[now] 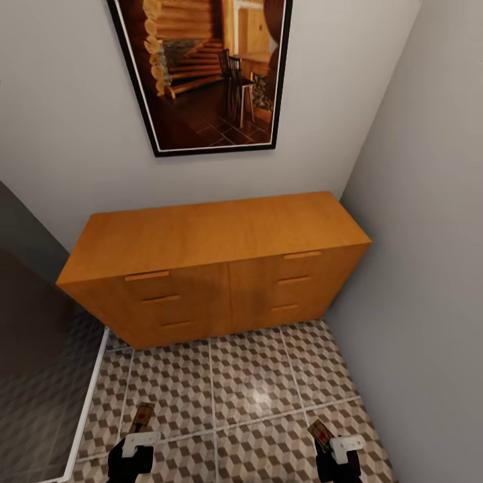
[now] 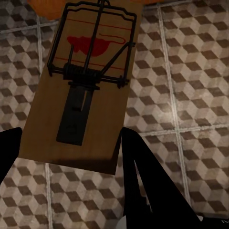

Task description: Take the four mousetraps from the cabinet in the bathroom and place them on the bathroom floor. Make sure all four end up on the same floor surface, and ensure that at least two of them are either under or directly next to the same bathroom sink.

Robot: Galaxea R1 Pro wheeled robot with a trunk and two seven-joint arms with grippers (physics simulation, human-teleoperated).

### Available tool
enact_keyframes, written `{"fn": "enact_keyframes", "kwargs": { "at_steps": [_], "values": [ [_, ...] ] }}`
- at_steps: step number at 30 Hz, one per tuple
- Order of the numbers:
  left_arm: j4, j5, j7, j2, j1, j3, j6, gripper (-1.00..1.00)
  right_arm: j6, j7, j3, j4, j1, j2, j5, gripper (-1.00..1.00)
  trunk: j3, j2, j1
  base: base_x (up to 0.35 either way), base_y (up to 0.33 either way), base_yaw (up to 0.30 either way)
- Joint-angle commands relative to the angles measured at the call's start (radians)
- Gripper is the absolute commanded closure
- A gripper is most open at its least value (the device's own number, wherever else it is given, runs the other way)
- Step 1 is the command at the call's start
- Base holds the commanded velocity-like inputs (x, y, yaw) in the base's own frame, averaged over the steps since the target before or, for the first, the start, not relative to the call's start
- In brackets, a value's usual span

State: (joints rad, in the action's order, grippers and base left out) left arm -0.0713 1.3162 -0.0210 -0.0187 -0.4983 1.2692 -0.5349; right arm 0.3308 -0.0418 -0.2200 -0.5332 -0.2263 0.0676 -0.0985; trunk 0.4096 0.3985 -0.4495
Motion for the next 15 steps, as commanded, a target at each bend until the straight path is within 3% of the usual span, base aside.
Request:
{"fn": "enact_keyframes", "kwargs": {
  "at_steps": [1,15],
  "values": [
    [-0.001,-0.002,-0.008,0.0,0.0,0.007,-0.002,1.0,0.004,-0.004,-0.008,0.0,-0.001,0.001,-0.01,1.0,0.0,0.001,-0.001,0.0,0.0,0.0],
    [-0.001,-0.002,-0.008,0.001,0.0,0.007,-0.001,1.0,0.004,-0.004,-0.007,0.001,-0.001,0.001,-0.01,1.0,-0.013,0.001,-0.001,0.0,0.0,0.0]
  ]
}}
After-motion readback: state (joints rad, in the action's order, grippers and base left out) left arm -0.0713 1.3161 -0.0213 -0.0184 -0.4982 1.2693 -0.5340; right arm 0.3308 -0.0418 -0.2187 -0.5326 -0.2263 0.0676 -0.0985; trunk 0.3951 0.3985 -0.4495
